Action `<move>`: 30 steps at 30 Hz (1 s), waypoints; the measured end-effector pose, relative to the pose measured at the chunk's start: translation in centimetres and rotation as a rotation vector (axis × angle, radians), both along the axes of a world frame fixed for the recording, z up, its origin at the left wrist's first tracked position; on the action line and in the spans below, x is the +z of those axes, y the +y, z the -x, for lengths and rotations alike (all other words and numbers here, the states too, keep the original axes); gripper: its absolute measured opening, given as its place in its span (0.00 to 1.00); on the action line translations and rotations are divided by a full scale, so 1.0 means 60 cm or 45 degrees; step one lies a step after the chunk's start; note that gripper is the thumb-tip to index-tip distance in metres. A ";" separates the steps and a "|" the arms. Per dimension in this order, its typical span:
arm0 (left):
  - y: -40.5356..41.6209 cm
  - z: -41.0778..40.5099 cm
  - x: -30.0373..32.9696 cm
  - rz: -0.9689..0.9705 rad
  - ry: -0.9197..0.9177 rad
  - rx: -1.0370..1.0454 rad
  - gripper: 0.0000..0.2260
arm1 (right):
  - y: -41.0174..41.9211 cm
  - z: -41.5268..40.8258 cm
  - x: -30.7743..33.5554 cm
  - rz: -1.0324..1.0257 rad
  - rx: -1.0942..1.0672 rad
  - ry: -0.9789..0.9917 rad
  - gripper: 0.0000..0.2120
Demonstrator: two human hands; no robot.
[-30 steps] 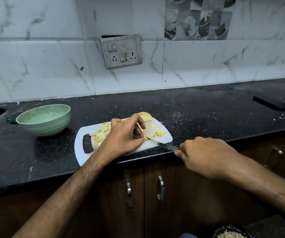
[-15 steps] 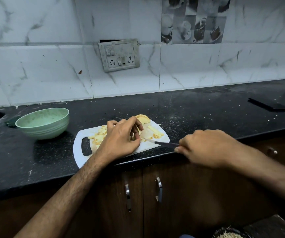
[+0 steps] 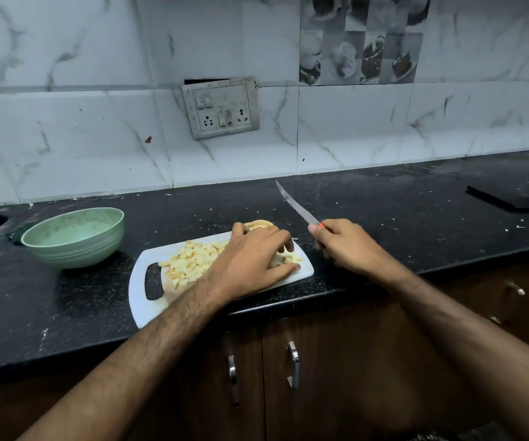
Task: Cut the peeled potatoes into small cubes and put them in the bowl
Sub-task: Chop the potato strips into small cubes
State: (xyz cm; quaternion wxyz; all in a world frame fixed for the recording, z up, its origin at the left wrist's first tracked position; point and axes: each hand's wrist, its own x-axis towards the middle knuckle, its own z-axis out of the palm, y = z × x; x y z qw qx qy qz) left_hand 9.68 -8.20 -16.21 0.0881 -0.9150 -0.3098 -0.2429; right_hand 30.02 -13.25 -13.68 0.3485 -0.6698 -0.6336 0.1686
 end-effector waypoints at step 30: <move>0.053 -0.024 0.027 -0.017 0.395 0.159 0.13 | 0.061 0.017 -0.056 -0.120 -0.146 0.050 0.21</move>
